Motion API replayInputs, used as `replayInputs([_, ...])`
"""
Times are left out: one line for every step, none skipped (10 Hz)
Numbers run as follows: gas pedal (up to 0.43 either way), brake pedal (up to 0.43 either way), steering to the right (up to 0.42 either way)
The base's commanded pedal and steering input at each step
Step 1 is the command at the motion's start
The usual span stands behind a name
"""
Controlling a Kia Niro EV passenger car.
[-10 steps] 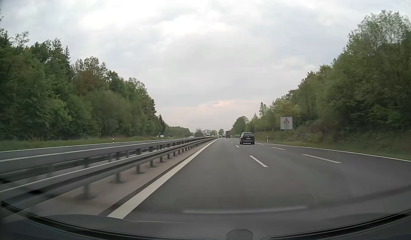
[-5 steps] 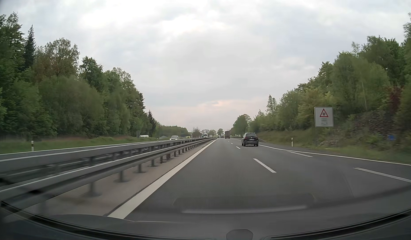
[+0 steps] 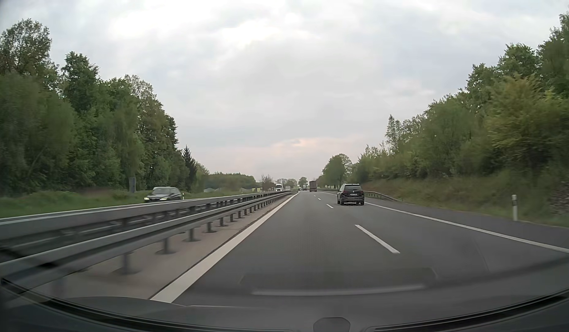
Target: Follow the waypoints while adhering to traffic rules and regulations
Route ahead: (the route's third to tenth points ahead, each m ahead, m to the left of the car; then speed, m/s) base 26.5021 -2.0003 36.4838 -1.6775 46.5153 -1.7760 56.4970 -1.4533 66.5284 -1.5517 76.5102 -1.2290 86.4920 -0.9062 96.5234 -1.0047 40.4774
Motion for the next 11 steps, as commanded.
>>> replayInputs([0.831,0.0,-0.001])
replayInputs([0.831,0.0,-0.001])
replayInputs([0.831,0.0,-0.001])
replayInputs([0.831,0.0,-0.001])
replayInputs([0.831,0.0,-0.001])
replayInputs([0.831,0.0,-0.001])
replayInputs([0.831,0.0,-0.001])
replayInputs([0.831,0.0,-0.002])
replayInputs([0.831,0.0,-0.003])
replayInputs([0.831,0.0,-0.005])
replayInputs([0.811,0.0,-0.005])
